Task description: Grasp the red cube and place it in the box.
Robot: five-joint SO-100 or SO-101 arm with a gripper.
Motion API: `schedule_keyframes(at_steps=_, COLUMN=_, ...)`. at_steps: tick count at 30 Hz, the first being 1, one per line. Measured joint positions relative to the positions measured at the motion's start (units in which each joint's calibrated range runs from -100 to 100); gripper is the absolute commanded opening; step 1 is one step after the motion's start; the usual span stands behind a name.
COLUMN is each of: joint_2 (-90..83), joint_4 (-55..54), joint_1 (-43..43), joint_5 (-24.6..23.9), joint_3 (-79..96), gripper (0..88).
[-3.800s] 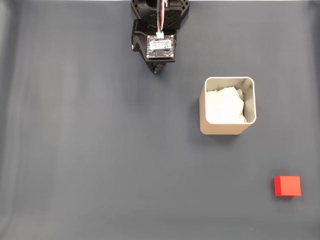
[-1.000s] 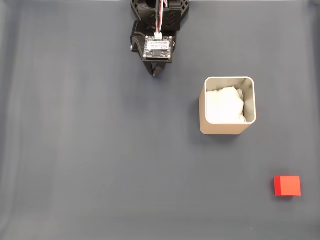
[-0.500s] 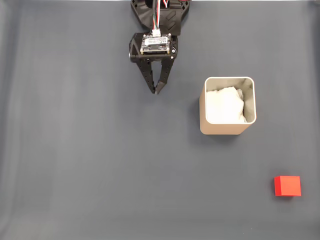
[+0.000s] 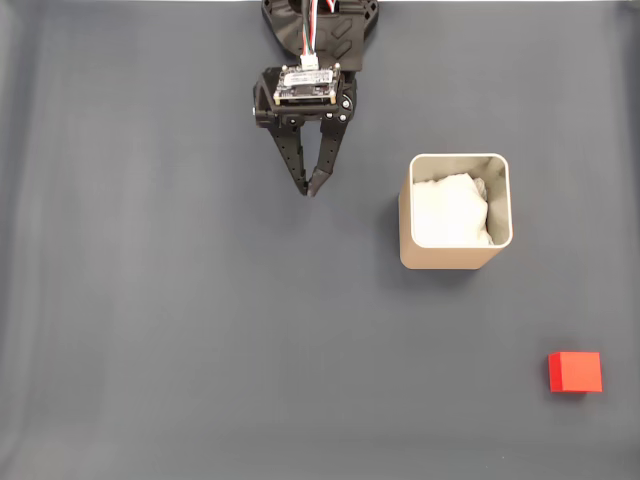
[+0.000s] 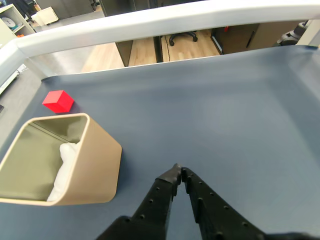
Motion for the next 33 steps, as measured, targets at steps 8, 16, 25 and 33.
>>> schedule_keyframes(at_steps=8, joint_2=12.04, joint_4=0.00, joint_1=-4.81, joint_5=0.10, joint_3=-14.57, gripper=0.2)
schedule_keyframes(at_steps=16, joint_2=20.24, joint_4=0.00, joint_1=-10.90, joint_5=1.37, joint_3=-25.96, gripper=0.2)
schedule_keyframes(at_steps=25, joint_2=24.79, joint_4=1.22, joint_1=-18.11, joint_5=2.69, joint_3=-33.15, gripper=0.2)
schedule_keyframes(at_steps=33, joint_2=31.30, joint_4=1.30, joint_1=-24.73, joint_5=3.37, joint_3=-40.80, gripper=0.2)
